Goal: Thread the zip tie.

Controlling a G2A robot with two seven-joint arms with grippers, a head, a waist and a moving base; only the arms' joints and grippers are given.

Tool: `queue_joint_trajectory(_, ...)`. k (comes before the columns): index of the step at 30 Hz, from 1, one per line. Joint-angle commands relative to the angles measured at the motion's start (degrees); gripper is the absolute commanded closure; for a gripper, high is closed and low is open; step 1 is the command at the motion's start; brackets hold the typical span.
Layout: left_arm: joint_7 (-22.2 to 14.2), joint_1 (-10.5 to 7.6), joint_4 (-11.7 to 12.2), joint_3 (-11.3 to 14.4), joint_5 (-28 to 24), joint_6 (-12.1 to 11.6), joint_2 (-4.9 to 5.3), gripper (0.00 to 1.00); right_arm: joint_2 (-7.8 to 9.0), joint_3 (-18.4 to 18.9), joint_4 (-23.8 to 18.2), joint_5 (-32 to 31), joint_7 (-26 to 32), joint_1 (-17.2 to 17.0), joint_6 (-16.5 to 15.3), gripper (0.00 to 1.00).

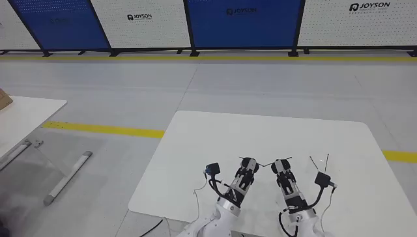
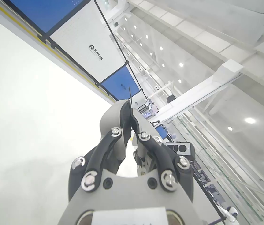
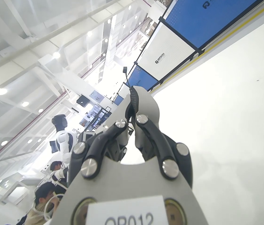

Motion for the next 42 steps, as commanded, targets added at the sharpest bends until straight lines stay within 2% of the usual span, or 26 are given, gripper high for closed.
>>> queue_joint_trajectory(1, -0.1, 0.16, -0.3, 0.0, -0.1, -0.3, -0.07, 1.0, -0.14, -0.5, 0.8, -0.2, 0.3, 0.6, 0.1, 1.0)
queue_joint_trajectory(6, 0.0, 0.35, -0.5, -0.1, -0.3, -0.7, -0.24, 1.0, -0.32, -1.2, 1.3, -0.6, 0.9, 1.3, 0.0, 1.0)
queue_joint_trajectory(17, 0.7, 0.32, -0.2, -0.8, -0.9, -0.8, -0.65, 1.0, 0.29, -0.6, -1.2, 2.0, 0.0, -0.3, 0.0, 1.0)
queue_joint_trajectory(31, 0.6, 0.39, -0.1, -1.0, -0.6, -1.0, -1.14, 1.0, 1.1, -1.1, -0.4, 3.7, 1.1, 0.3, 0.0, 1.0)
queue_joint_trajectory(42, 0.9, 0.0, 1.0, -1.0, 1.9, -0.5, -1.51, 1.0, 1.77, -1.6, -2.1, 1.9, -2.6, -0.3, 0.0, 1.0)
